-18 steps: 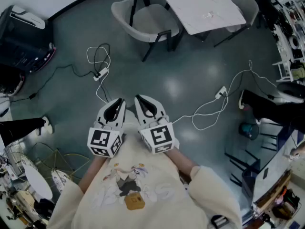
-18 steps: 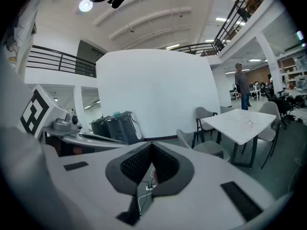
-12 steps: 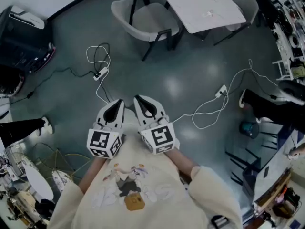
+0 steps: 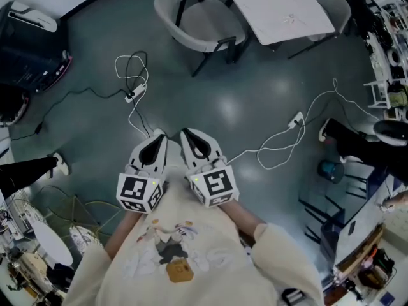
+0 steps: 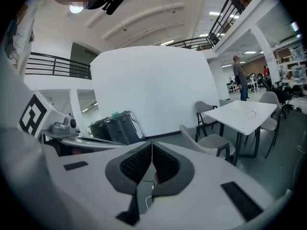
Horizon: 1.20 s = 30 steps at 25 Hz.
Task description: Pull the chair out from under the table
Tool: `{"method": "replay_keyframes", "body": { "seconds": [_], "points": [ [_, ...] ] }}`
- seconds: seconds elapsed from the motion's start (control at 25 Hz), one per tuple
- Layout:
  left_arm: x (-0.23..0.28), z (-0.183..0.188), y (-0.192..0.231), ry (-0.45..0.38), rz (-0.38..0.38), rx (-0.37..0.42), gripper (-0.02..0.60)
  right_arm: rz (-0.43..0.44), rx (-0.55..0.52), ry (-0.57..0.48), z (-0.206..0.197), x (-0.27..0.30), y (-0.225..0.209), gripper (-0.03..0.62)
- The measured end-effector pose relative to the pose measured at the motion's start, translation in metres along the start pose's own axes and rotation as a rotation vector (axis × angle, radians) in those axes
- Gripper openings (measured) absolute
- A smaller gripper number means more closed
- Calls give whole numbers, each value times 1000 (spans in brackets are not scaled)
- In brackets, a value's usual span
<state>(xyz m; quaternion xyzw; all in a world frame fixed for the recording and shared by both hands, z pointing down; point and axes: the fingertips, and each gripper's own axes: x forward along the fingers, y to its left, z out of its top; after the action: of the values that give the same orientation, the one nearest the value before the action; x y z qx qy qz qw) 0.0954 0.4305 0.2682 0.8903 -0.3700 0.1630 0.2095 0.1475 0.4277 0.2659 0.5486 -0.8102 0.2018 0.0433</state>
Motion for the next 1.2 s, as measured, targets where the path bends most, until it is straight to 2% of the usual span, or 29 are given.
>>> {"method": "replay_keyframes", "body": {
  "seconds": [0.52,0.8,0.96,1.2],
  "points": [
    [-13,54,138,-63,23,-48,9,7,-1,60,24,123,52,11],
    [-20,60,207,-78,33,-94,9,0,-22,90,29,177,79,11],
    [-14,63,229,-67,37,-109,9,11,-17,102,33,201,81,11],
    [25,76,243,-30,41,-99,9,28,7,106,40,235,54,11]
  ]
}}
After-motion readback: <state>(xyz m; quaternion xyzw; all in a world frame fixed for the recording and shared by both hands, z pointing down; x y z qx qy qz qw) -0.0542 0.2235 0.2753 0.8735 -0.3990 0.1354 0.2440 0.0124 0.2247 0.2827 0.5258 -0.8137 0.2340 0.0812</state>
